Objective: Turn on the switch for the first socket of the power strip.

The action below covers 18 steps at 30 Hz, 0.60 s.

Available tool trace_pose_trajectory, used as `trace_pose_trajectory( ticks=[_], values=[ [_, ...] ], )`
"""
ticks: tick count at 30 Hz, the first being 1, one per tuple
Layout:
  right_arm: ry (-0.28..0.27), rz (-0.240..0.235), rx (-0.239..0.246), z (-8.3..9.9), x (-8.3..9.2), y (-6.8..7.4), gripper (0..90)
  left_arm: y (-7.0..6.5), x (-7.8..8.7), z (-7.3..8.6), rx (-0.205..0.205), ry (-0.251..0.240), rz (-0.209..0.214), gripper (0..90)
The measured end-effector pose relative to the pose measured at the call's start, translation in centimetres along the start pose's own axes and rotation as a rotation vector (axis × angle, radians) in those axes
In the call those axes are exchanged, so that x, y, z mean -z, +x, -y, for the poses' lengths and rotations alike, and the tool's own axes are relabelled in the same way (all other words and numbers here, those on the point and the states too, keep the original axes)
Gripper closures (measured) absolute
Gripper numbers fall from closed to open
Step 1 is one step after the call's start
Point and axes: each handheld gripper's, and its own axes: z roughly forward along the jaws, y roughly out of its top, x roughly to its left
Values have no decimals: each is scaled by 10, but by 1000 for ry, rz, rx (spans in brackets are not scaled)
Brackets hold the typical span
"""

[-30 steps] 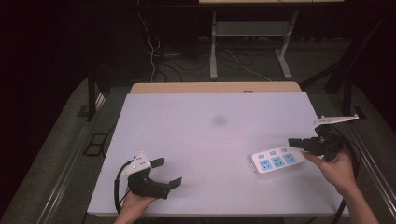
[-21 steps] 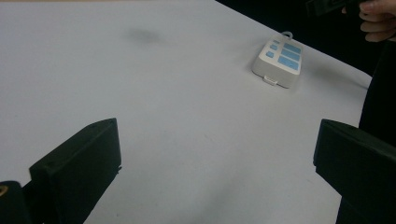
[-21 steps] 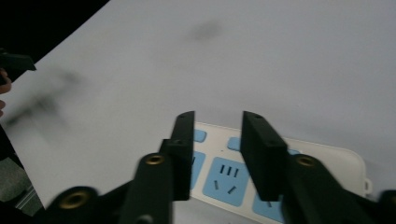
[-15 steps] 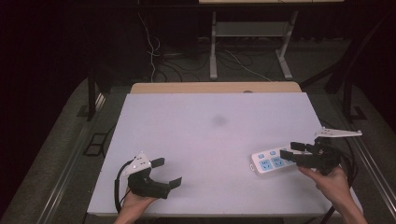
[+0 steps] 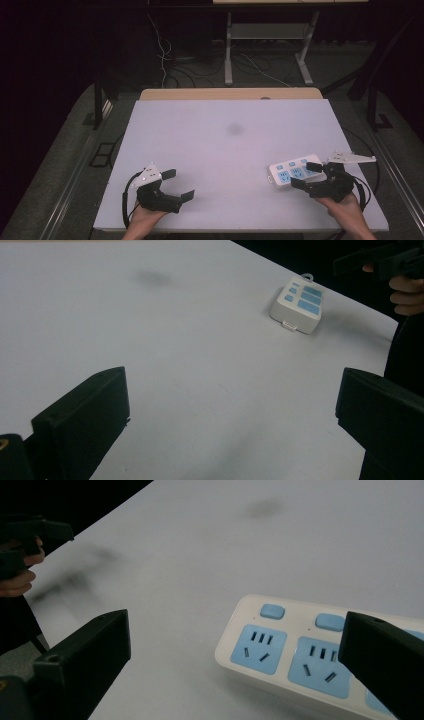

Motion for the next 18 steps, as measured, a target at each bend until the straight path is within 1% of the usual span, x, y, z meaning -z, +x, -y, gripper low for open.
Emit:
trace_pose_trajectory(
  ticks=[4, 9, 15, 18],
  values=[
    [3, -7, -3, 9, -3, 2, 2, 0, 0, 0, -4, 2, 0, 0],
    [21, -15, 6, 19, -6, 4, 2, 0, 0, 0, -5, 4, 1, 0],
    [58, -21, 31, 29, -10, 8, 2, 0, -1, 0, -3, 10, 2, 0],
    [57, -26, 35, 31, -10, 9, 2, 0, -1, 0, -4, 12, 2, 0]
  ],
)
